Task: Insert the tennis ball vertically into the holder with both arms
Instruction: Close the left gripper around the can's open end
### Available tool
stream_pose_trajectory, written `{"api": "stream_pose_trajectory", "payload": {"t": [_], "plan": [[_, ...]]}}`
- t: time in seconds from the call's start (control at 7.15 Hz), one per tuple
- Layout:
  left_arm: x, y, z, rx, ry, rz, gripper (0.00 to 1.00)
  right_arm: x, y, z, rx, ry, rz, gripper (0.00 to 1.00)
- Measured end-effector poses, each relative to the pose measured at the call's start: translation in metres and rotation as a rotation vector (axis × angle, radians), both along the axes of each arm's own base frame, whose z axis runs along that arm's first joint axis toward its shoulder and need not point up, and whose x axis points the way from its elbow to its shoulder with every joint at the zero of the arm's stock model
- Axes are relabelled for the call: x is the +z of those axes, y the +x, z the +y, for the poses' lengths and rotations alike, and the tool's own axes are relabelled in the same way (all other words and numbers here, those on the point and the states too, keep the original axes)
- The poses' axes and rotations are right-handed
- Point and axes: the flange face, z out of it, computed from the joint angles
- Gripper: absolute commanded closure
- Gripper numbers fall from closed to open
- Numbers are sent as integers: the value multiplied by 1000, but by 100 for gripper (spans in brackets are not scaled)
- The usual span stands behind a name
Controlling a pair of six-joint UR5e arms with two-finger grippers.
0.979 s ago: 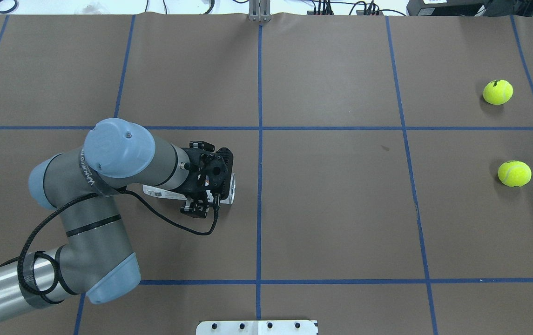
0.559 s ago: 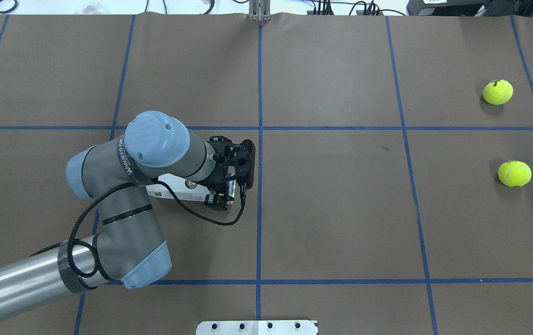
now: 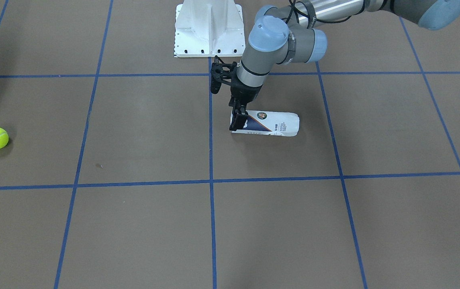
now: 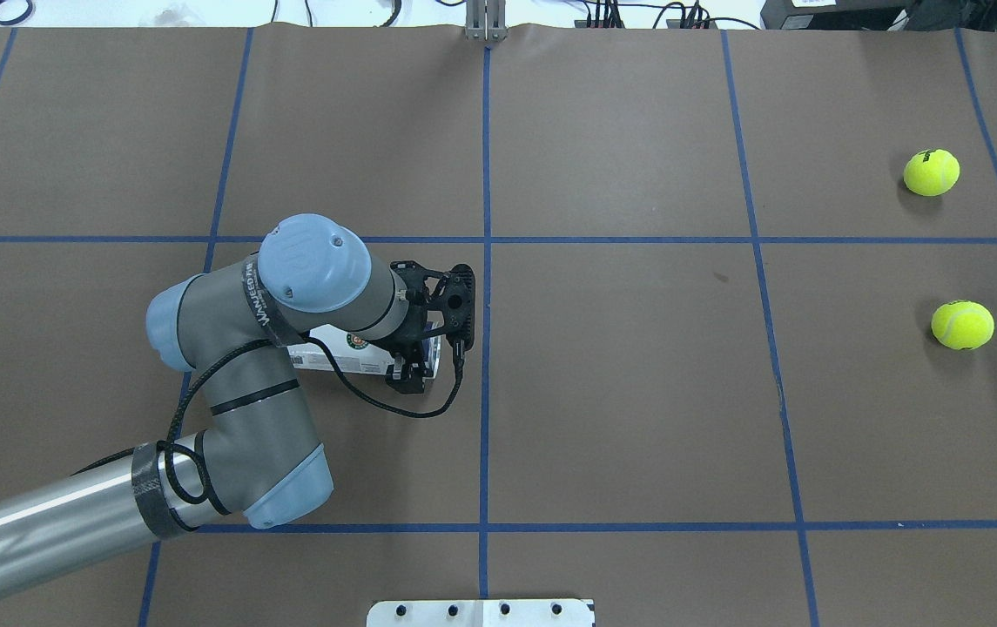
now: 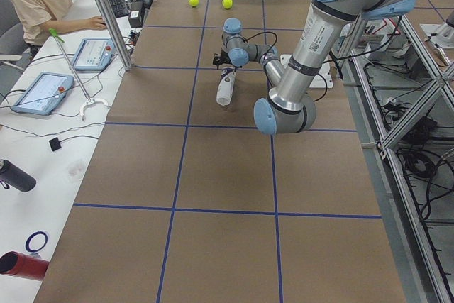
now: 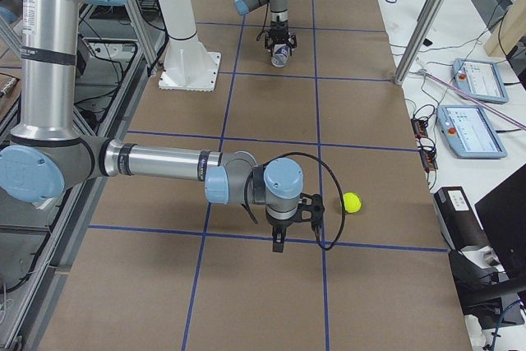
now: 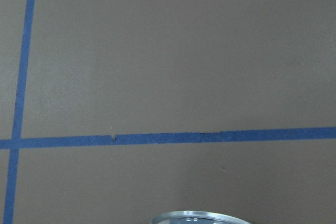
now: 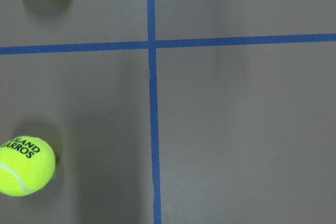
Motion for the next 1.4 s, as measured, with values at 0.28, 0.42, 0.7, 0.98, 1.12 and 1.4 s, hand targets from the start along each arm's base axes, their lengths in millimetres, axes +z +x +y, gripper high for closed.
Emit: {"api": "stream_pose_trajectory", "payload": {"t": [0.28,0.42,0.7,0.98,1.12,1.4], "plan": [[13,12,-2,-6,-14,9,1,0,0,0,0,0,0,1],[19,18,-1,-4,-16,17,1,0,0,0,0,0,0,1],[23,25,2,0,-19,26,3,0,0,0,0,-1,0,1],[22,28,6,2,-23,30,32,0,0,0,0,-1,1,1],[21,28,6,3,-21,32,40,1,0,0,0,-1,1,1],[18,26,7,4,-14,39,43,1,0,1,0,-2,0,1]]}}
